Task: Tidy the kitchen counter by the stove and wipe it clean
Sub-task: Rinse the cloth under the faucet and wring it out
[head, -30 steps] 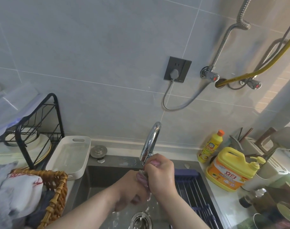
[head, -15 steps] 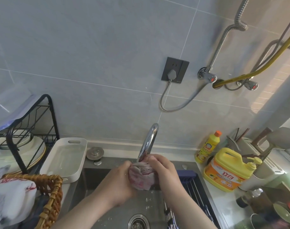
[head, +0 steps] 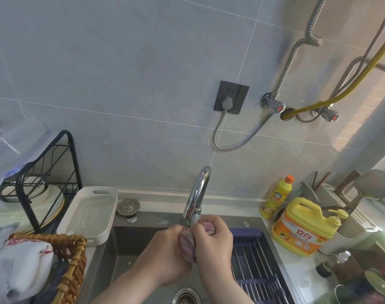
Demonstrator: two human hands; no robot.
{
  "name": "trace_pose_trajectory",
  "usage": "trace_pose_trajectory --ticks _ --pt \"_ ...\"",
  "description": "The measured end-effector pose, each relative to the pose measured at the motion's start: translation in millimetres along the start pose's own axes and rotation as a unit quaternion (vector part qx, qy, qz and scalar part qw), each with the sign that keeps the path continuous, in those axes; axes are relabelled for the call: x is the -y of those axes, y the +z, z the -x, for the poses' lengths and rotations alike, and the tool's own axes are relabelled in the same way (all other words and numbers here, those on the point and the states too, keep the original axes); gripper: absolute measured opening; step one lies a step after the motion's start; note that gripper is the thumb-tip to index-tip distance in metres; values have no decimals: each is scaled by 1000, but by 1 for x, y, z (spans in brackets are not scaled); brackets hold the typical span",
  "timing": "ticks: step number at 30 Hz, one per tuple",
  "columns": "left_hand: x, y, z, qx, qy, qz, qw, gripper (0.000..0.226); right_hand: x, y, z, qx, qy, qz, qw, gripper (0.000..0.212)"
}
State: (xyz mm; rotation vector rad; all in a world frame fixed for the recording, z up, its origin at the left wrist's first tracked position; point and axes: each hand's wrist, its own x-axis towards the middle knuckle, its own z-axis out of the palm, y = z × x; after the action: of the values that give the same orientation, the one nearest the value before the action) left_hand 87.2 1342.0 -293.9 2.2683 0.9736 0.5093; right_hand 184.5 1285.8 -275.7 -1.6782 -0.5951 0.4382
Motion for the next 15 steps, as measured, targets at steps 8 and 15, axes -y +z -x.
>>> trace_pose_trajectory --ticks 8,15 --pt "-26 -19 1 163 -5 168 972 18 14 -11 3 39 -84 -38 995 13" --pt "-18 -30 6 303 -81 408 857 16 31 -14 0 136 -108 -72 982 8"
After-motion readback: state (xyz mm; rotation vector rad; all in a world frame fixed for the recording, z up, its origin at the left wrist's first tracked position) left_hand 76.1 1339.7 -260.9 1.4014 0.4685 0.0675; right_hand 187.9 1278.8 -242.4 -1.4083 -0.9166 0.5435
